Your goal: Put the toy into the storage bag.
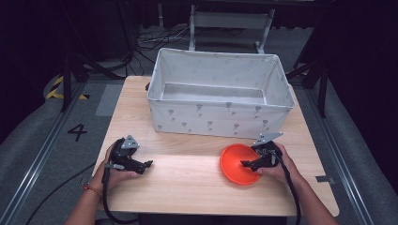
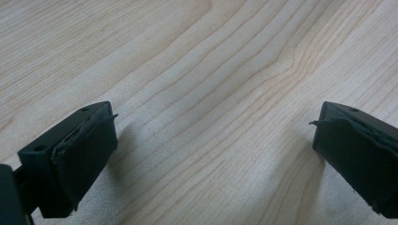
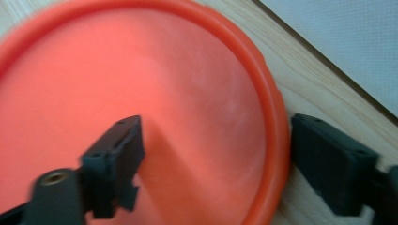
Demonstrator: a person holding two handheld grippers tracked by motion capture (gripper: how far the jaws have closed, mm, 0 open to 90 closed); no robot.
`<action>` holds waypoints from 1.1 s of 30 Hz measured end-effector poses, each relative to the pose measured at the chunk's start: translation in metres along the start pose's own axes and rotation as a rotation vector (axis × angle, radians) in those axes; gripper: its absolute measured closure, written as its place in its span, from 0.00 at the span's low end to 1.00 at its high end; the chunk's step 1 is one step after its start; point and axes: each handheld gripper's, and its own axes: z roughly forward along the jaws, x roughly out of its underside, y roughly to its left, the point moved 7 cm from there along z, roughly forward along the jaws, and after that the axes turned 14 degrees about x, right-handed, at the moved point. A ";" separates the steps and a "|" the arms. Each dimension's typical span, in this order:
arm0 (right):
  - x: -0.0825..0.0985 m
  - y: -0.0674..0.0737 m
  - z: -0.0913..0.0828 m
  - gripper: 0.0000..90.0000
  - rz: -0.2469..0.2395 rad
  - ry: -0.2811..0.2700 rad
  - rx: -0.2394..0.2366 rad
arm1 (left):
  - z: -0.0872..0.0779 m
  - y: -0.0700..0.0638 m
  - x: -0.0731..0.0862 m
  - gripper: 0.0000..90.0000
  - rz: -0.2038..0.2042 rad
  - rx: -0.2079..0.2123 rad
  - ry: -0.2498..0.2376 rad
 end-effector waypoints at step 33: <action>-0.027 -0.006 -0.061 0.91 0.008 -0.199 -0.072 | 0.000 0.000 0.000 0.01 -0.011 -0.009 -0.005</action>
